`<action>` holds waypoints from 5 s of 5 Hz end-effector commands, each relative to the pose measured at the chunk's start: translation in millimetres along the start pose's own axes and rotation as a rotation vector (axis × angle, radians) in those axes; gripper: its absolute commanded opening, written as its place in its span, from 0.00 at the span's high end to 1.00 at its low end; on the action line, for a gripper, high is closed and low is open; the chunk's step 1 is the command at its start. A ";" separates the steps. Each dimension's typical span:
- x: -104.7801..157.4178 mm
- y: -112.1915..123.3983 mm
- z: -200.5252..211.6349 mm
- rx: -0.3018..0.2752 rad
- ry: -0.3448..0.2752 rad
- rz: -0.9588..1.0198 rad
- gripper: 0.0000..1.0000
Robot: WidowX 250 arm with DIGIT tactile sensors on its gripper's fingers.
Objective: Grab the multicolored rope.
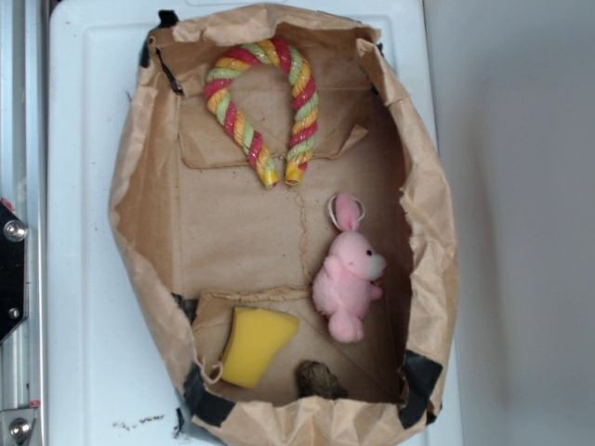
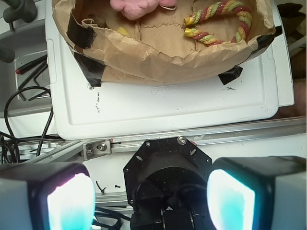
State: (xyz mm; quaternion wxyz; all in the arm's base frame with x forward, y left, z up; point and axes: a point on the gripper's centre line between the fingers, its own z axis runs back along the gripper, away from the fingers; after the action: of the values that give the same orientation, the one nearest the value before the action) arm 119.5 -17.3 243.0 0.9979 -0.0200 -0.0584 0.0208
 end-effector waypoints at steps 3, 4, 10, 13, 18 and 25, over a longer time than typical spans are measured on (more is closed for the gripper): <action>88.1 19.8 -36.6 0.048 -0.127 0.186 0.00; 124.7 30.6 -64.1 0.033 -0.164 0.242 0.00; 125.9 73.4 -115.4 0.207 0.056 0.946 0.00; 103.9 66.5 -110.4 0.081 -0.039 1.081 0.00; 153.0 134.5 -157.4 0.211 -0.118 1.457 0.00; 177.9 156.9 -239.4 0.447 -0.121 1.492 0.00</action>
State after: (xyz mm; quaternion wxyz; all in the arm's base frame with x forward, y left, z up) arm 320.4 123.0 28.0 0.7098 0.1401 -0.0658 0.6872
